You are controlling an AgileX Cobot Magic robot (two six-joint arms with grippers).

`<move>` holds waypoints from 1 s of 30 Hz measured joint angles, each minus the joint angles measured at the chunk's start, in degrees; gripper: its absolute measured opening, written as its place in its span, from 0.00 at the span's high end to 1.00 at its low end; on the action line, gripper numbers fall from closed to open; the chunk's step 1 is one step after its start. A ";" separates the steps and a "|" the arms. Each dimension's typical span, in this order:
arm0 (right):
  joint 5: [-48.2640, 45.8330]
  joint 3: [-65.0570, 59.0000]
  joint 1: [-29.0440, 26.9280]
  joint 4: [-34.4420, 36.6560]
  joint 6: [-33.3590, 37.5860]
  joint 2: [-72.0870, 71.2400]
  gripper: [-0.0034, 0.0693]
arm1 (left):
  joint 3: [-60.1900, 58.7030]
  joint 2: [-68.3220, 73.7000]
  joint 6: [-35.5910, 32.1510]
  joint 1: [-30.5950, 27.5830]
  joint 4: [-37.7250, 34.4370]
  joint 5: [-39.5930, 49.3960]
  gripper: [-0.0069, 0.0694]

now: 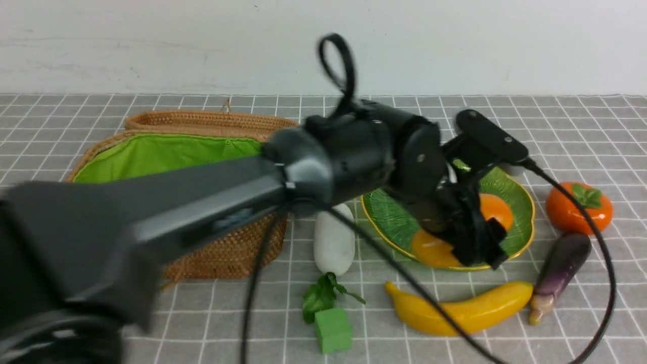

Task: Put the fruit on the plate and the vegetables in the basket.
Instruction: Grab the mango with your left arm and place it on the right plate, then take a daikon with your left arm and place it on the basket on the left.

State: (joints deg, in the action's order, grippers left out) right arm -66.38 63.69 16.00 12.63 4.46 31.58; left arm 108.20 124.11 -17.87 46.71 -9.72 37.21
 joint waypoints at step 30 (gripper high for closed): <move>-4.34 -4.51 0.00 -0.05 1.15 -3.01 0.86 | 9.24 -3.63 29.47 -3.50 16.31 33.00 0.54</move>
State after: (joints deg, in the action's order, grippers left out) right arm -70.72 59.18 16.00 12.58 5.61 28.57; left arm 117.44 120.47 11.60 43.21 6.59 70.20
